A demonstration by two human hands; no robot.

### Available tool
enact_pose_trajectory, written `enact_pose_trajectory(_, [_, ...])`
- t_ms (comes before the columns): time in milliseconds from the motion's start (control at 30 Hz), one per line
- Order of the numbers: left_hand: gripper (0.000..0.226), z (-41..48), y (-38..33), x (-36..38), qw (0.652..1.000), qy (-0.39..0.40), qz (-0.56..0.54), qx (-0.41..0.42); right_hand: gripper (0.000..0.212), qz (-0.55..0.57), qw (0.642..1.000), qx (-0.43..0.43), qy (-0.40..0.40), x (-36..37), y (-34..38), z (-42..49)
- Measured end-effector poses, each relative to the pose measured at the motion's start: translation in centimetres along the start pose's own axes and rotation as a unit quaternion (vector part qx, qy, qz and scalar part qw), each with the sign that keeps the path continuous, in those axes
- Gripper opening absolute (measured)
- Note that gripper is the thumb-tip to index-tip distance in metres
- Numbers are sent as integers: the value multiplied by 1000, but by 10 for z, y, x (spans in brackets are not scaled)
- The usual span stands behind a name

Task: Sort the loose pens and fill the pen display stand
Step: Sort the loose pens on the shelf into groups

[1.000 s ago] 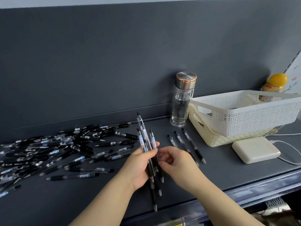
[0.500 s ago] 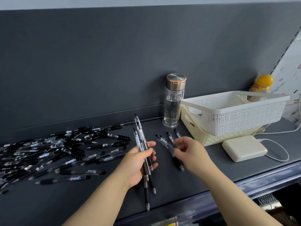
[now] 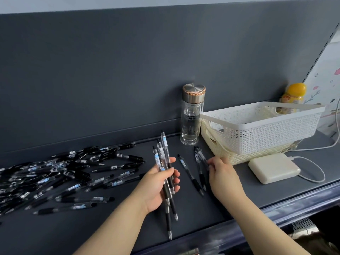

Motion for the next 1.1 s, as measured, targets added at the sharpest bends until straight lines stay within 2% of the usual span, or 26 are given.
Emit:
enact_pose_trajectory(100, [25,1,0,2,1000,8,2,-6,20,-20,999,-32,-9,0,2,-3])
enact_pose_trajectory(200, [24,2,1,6,1000,12,13,-11,18,36,996,-83,-22,-5,15,-4])
enact_pose_trajectory(300, [23,4,3,11,999,28,32,-18,20,157,984,-57,62,-5,35,-6])
enact_pose_trajectory(400, [20,5,6,19,996,60,56,-32,17,321,928,31,187,2,51,-6])
enact_pose_trajectory(467, [19,6,8,23,994,78,63,-38,16,392,889,83,221,5,55,-5])
enact_pose_trajectory(567, [21,9,9,21,994,91,47,-43,19,450,857,126,217,8,52,-1])
enact_pose_trajectory(700, [25,15,6,10,998,47,-13,-48,20,531,825,147,126,4,43,6])
enact_pose_trajectory(800, [24,20,1,0,996,6,-68,-50,18,521,835,151,95,-6,36,9])
enact_pose_trajectory(900, [22,23,-2,-4,991,-16,-118,-56,17,457,859,146,179,-4,37,1])
enact_pose_trajectory(1033, [16,27,-1,0,988,-29,-142,-60,2,413,858,100,287,10,49,-21])
enact_pose_trajectory(1100, [17,26,-1,4,986,-44,-148,-63,19,391,865,82,303,15,54,-29])
Point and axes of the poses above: each hand's wrist, its own z-axis towards the middle knuckle, its own x-axis out of the palm, y = z × x, the point moved 3 cm from there along z, towards the middle knuckle, and after that the axes turned 4 degrees about -y, right-handed, at the moved point
